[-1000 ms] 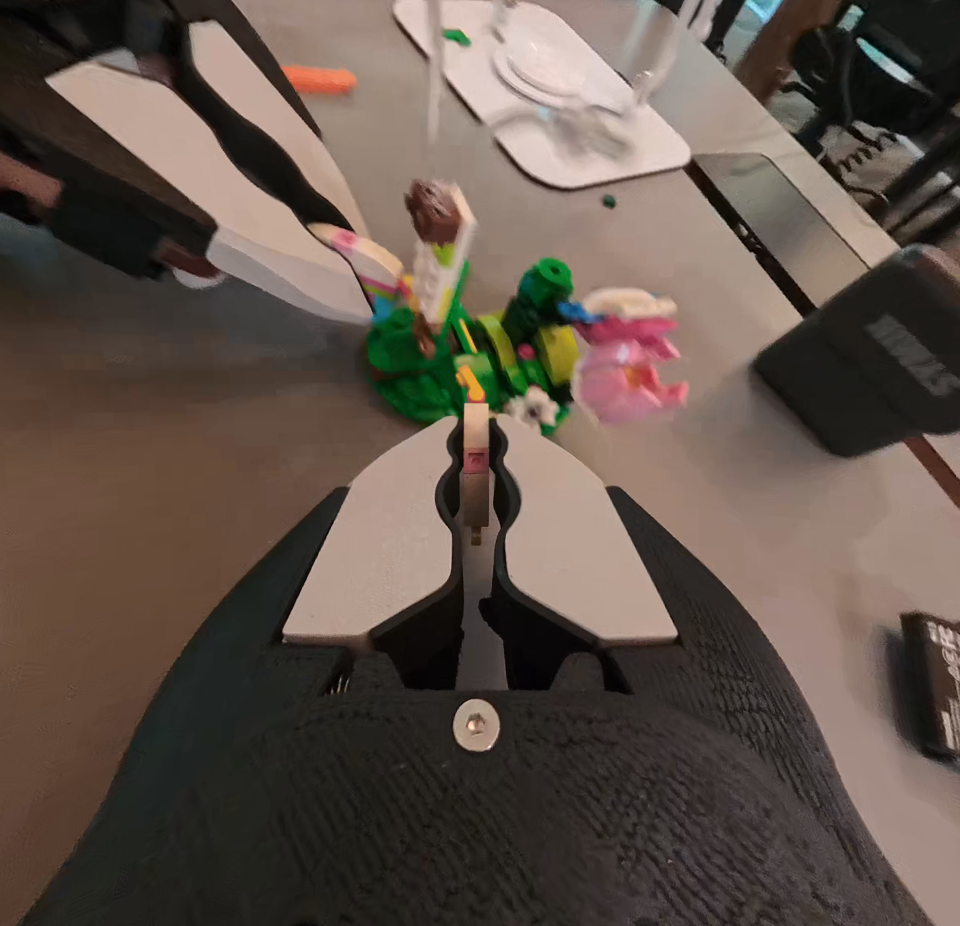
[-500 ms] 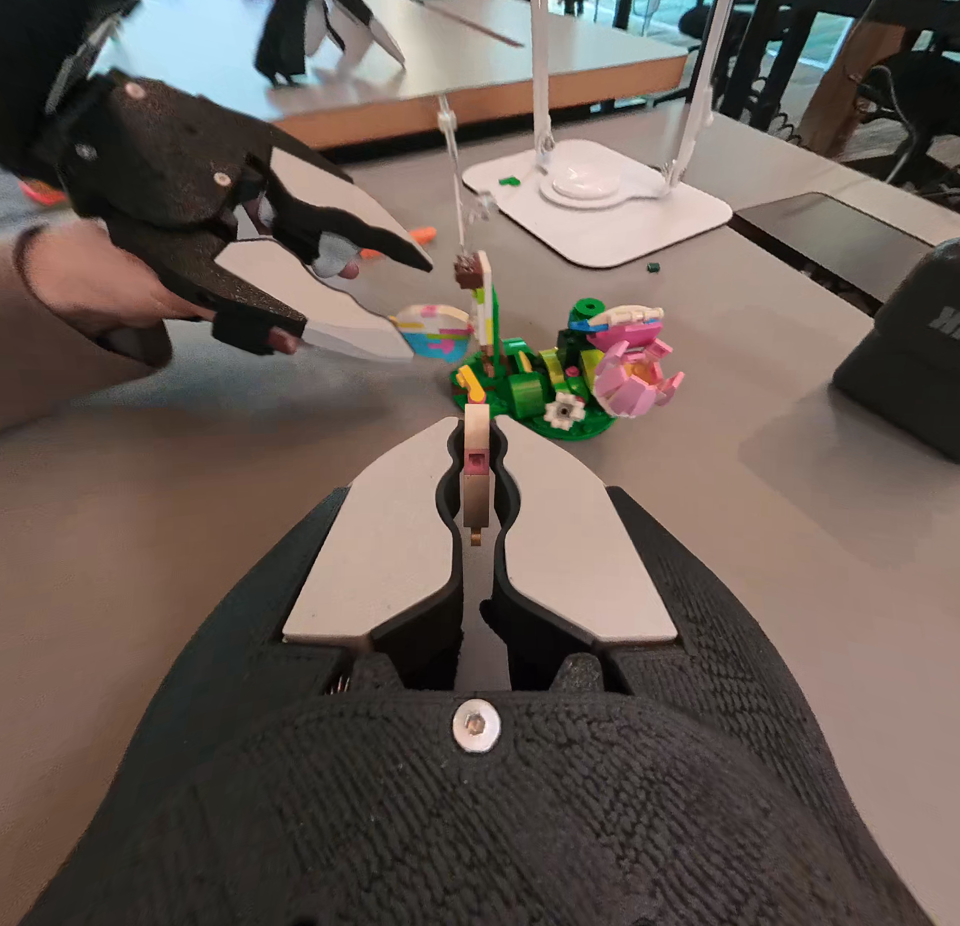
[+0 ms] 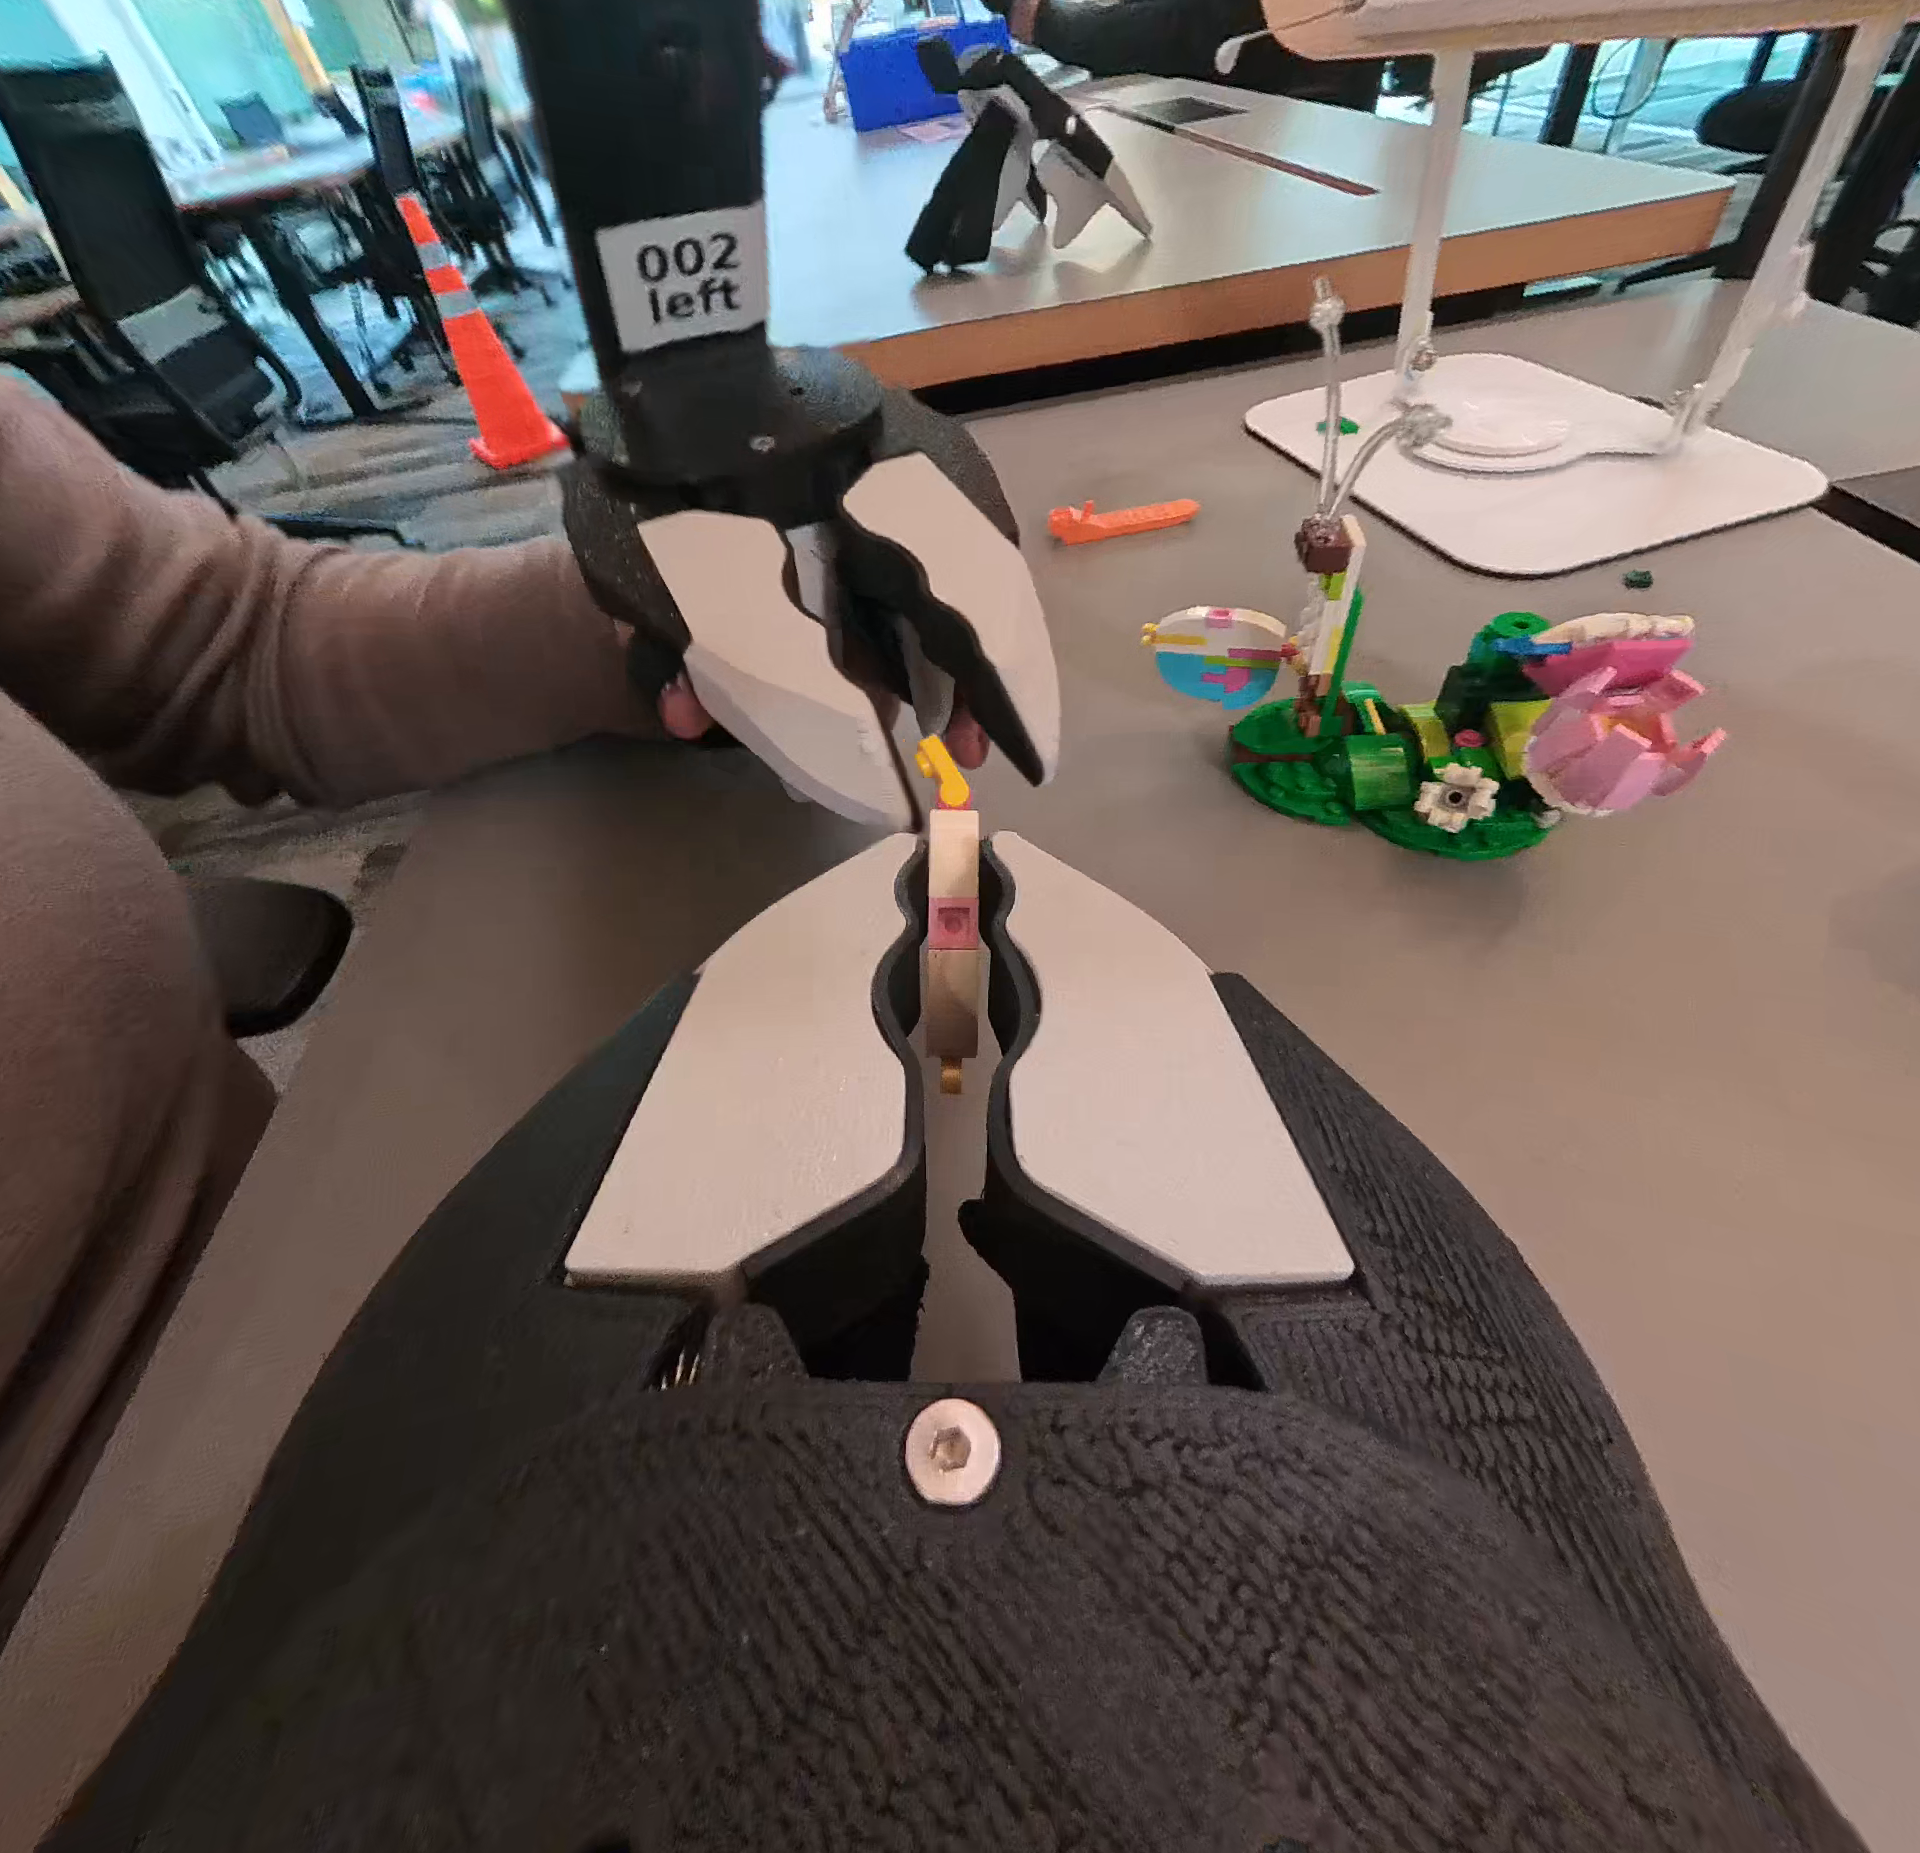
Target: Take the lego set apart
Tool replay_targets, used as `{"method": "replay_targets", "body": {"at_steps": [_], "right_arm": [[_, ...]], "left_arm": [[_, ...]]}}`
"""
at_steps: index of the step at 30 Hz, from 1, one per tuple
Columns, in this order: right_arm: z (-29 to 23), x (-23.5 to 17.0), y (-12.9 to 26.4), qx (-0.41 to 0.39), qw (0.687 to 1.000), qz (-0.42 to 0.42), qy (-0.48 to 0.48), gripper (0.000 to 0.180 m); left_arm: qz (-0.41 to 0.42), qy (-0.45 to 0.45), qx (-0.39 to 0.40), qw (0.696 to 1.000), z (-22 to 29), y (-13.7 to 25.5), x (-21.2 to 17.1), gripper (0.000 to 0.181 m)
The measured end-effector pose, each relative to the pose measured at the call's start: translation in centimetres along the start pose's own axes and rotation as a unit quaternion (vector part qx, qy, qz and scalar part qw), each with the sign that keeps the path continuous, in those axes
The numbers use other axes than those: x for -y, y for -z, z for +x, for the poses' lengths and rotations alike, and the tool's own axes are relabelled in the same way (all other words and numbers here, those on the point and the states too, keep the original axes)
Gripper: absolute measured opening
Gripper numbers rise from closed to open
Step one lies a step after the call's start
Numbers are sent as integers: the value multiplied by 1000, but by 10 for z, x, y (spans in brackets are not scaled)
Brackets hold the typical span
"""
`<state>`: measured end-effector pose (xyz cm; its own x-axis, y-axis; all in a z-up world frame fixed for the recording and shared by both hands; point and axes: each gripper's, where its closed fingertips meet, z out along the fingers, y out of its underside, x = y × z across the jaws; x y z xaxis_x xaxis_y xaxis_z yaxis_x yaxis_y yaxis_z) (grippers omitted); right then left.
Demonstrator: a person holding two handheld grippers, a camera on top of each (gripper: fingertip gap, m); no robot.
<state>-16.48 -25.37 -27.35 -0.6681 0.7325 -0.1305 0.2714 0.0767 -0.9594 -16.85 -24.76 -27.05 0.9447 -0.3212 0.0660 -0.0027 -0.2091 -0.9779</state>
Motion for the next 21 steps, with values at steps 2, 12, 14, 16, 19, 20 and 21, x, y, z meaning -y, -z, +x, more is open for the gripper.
{"method": "replay_targets", "body": {"at_steps": [2, 12, 14, 16, 19, 20, 21], "right_arm": [[-2, -6, 2, -3, 1000, -20, 22, 7], [-21, -17, 5, 29, 994, -46, 91, 7], [-23, -13, 7, 24, 992, -42, 114, 7], [-25, -11, 8, 9, 987, -46, 155, 7], [-20, -10, 9, -52, 963, -67, 255, 7], [-19, -10, 9, -72, 952, -74, 287, 7], [-19, -9, 9, -86, 943, -78, 312, 7]], "left_arm": [[-2, 11, -40, 999, 9, -2, -4, 25], [-8, 19, -119, 993, 31, -3, -10, 5], [4, 53, -145, 988, 34, -1, -6, 5], [14, 88, -169, 982, 38, 0, -4, 5], [23, 137, -184, 973, 36, 0, -2, 5], [27, 149, -189, 970, 36, 0, -2, 5], [30, 160, -196, 967, 36, 0, -2, 6]]}}
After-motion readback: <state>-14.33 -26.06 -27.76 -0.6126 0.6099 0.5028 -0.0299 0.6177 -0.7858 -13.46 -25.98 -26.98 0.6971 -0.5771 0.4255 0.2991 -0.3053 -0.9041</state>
